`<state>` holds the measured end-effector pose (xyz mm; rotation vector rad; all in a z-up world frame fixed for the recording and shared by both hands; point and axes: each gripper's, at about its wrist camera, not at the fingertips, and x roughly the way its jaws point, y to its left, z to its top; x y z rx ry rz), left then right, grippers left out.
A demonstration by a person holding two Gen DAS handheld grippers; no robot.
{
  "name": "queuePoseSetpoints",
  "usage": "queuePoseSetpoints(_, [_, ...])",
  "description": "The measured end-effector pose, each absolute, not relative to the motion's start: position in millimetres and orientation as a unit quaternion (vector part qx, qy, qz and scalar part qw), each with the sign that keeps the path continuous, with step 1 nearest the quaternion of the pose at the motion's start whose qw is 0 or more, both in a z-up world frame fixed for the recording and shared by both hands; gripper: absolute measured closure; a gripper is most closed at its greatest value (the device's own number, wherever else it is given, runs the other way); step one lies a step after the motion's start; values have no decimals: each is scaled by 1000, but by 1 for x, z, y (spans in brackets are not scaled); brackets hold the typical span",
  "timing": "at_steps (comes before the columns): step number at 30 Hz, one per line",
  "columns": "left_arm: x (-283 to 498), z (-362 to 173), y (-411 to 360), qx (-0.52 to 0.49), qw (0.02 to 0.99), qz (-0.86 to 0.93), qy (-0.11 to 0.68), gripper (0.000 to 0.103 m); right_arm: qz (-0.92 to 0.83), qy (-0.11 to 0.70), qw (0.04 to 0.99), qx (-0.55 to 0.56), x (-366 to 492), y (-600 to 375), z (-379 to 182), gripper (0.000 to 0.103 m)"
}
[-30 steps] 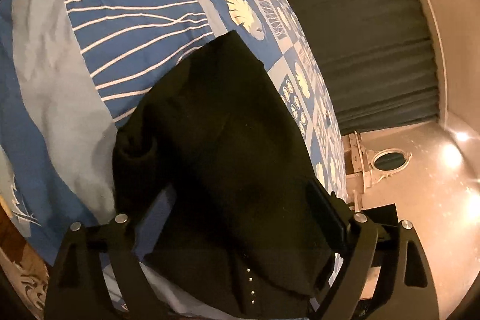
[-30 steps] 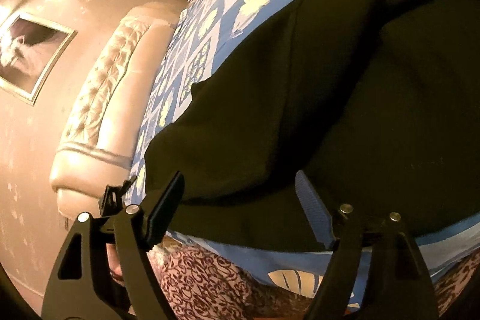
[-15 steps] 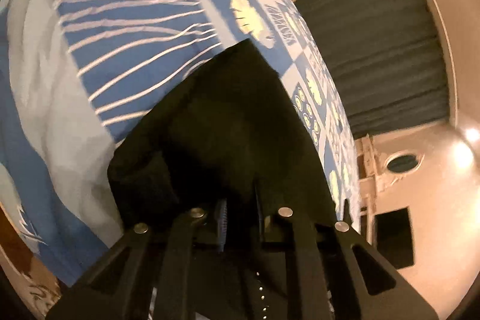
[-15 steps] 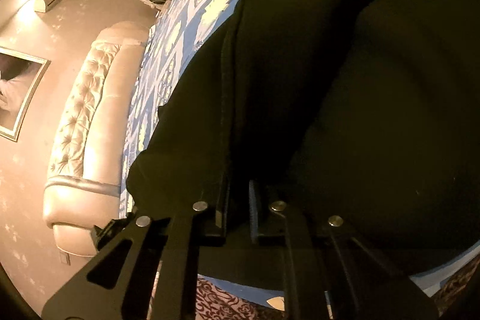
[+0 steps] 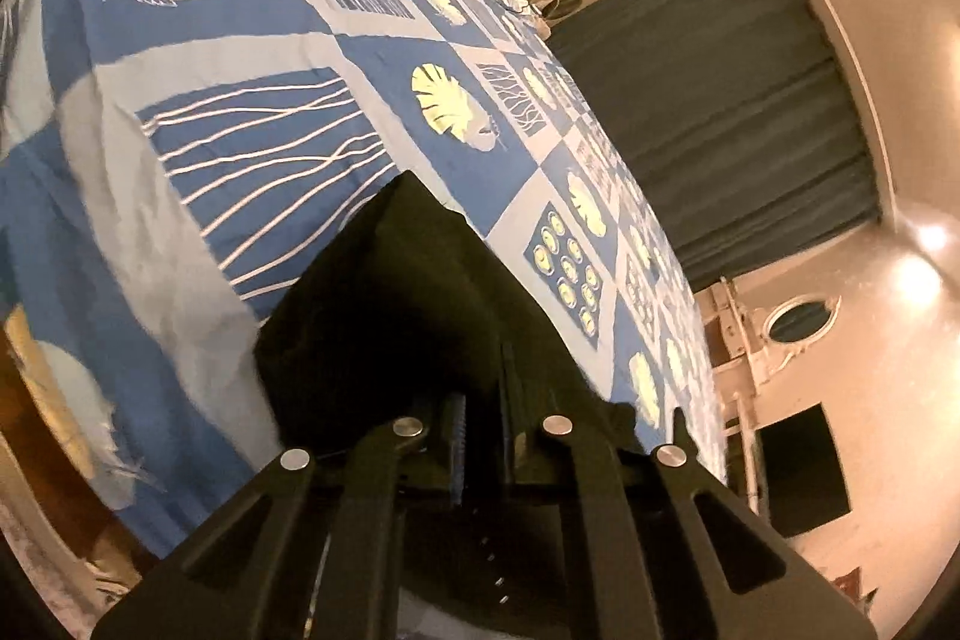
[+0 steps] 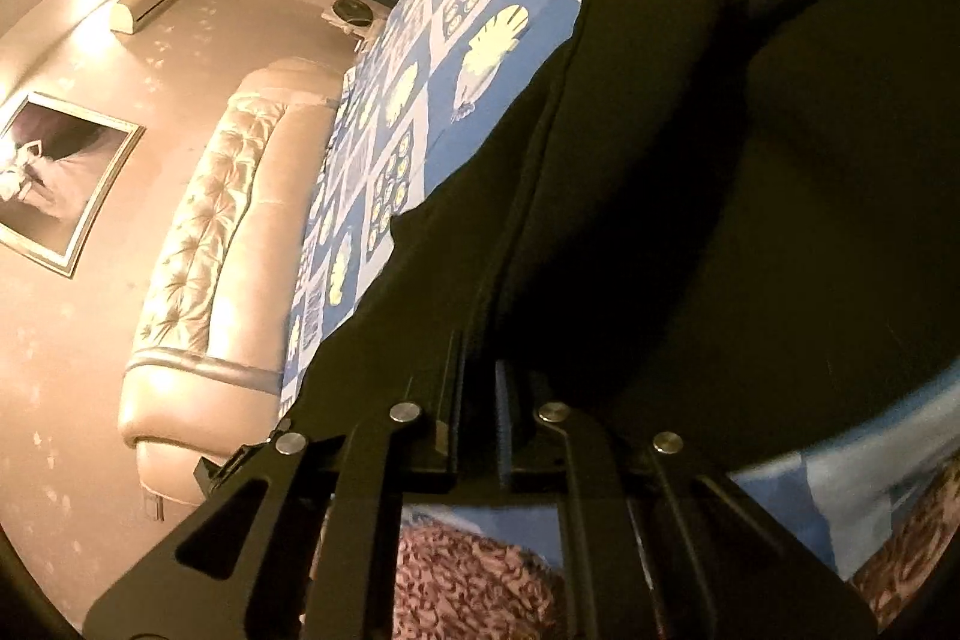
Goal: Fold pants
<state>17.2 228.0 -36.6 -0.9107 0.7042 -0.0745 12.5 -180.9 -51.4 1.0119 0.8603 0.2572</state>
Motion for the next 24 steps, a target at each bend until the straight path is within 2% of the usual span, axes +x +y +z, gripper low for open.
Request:
queuePoseSetpoints(8, [5, -80, 238, -453, 809, -5, 376, 95, 104, 442, 762, 461, -11, -176, -84, 95])
queuePoseSetpoints(12, [7, -84, 235, -430, 817, -16, 383, 88, 107, 450, 763, 451, -10, -175, -88, 93])
queuePoseSetpoints(13, [7, -82, 235, -426, 819, -21, 384, 84, 108, 451, 765, 448, -11, -176, -85, 90])
queuePoseSetpoints(15, [4, -74, 236, -417, 825, -31, 380, 65, 102, 459, 774, 424, -12, -177, -74, 84])
queuePoseSetpoints(18, [-10, -48, 237, -368, 856, 22, 362, 26, 91, 456, 795, 390, -12, -187, -51, 77])
queuePoseSetpoints(20, [-15, -32, 238, -347, 873, 32, 340, 25, 81, 443, 819, 355, 2, -201, -25, 74])
queuePoseSetpoints(22, [-13, -17, 235, -325, 885, 38, 332, 20, 71, 439, 839, 314, 28, -213, -3, 60])
queuePoseSetpoints(24, [-7, -3, 227, -315, 892, 27, 324, 18, 57, 425, 858, 281, 68, -228, 18, 54])
